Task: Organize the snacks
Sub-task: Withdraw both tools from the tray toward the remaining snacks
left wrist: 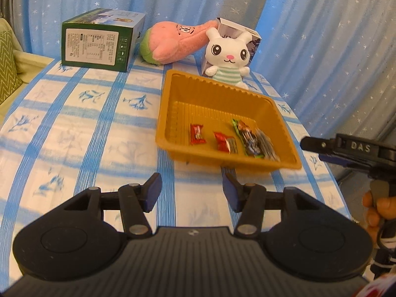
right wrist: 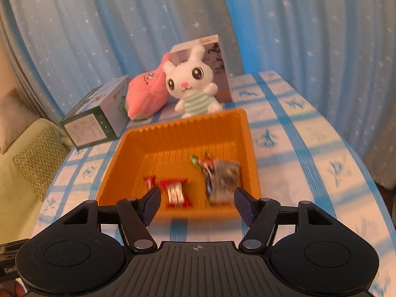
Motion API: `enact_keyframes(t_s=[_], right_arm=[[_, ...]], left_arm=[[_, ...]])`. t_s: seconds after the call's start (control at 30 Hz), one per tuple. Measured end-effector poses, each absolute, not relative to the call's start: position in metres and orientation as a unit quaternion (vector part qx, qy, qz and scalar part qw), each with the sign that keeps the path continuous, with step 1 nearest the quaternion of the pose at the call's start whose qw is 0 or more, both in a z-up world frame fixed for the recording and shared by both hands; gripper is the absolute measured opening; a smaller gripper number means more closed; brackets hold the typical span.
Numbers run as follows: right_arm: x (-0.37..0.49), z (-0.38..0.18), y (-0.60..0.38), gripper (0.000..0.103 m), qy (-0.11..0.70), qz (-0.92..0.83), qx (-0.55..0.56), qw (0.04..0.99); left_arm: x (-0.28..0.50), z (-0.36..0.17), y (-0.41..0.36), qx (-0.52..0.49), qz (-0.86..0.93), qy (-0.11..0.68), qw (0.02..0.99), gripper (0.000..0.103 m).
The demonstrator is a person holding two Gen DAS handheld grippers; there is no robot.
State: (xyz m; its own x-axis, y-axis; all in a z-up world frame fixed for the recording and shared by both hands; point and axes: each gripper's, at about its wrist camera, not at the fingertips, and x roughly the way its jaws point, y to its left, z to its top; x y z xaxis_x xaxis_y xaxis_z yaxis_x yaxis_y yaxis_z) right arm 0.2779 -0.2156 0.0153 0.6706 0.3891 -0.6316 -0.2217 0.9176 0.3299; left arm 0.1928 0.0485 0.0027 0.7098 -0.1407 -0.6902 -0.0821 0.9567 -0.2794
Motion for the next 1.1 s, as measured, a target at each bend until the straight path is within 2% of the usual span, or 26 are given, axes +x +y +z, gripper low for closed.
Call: enact_keyframes(t_s=[0.33, 0.7, 1.1], right_arm=[[0.187, 0.017, -0.241, 0.066, 0.376, 0.138, 0.146, 0.904], [0.091, 0.007, -0.247, 0.066, 0.386, 0.124, 0.133, 0.904], [0.052, -0.003, -0.252, 0.066, 0.396, 0.116, 0.116, 0.903]], left_arm=[[0.128, 0.015, 0.044, -0.148, -0.012, 0.376, 0.915, 0.054], [0.069, 0.015, 0.047, -0.146, -0.006, 0.382, 0.913, 0.059], [0.034, 0.004, 0.036, -0.128, -0.013, 0.399, 0.908, 0.059]])
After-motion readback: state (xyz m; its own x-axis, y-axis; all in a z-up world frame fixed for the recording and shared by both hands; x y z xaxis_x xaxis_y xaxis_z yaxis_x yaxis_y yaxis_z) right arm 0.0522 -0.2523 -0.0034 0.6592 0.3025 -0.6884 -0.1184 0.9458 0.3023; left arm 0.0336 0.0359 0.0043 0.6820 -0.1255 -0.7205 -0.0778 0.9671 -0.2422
